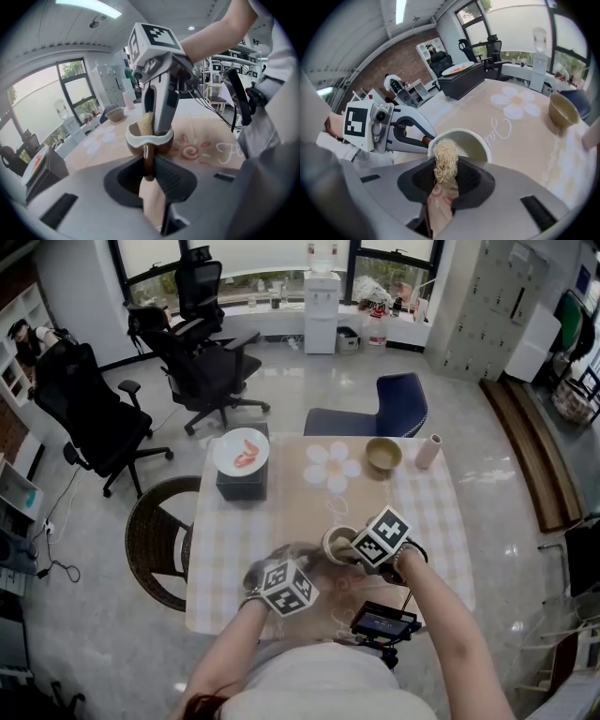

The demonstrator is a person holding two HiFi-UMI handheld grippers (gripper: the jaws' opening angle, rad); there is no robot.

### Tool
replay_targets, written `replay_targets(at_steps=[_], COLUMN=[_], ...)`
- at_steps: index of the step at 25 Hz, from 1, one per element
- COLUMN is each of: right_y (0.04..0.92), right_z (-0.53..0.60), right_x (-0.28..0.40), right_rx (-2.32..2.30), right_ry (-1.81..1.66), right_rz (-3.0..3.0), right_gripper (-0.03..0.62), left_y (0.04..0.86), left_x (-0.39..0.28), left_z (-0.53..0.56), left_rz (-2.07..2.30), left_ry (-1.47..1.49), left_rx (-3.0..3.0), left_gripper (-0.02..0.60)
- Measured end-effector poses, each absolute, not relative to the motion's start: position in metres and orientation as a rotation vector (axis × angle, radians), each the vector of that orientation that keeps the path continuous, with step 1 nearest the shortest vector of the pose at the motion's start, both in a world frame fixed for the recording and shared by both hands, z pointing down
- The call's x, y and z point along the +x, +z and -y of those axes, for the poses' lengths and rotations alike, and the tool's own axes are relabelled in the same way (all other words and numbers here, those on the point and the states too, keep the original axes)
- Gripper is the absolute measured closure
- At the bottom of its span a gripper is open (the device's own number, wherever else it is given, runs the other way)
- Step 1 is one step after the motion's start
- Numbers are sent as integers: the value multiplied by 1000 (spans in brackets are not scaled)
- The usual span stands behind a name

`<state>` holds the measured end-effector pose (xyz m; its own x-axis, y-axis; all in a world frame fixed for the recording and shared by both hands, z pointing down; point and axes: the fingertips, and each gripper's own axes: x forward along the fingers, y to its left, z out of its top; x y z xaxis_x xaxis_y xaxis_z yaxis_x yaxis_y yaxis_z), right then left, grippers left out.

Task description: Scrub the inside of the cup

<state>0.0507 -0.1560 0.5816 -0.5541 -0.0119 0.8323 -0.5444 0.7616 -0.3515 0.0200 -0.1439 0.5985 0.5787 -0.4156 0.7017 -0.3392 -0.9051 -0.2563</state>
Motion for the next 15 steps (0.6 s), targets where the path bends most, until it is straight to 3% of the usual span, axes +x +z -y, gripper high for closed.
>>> replay_targets(at_steps=[8, 15], right_y=[555, 513], right_z=[178, 174], right_x=[59, 66], right_rx=[717, 808], right_ry=[871, 498], right_rz=[2372, 2497], right_gripper=[501, 502], left_y=[600, 599], left_x=[20, 19], left_z=[145, 142], left_rz=[-653, -648], left_ry=[-1241, -1235], left_rx=[-2700, -2784], left_gripper=[522, 522])
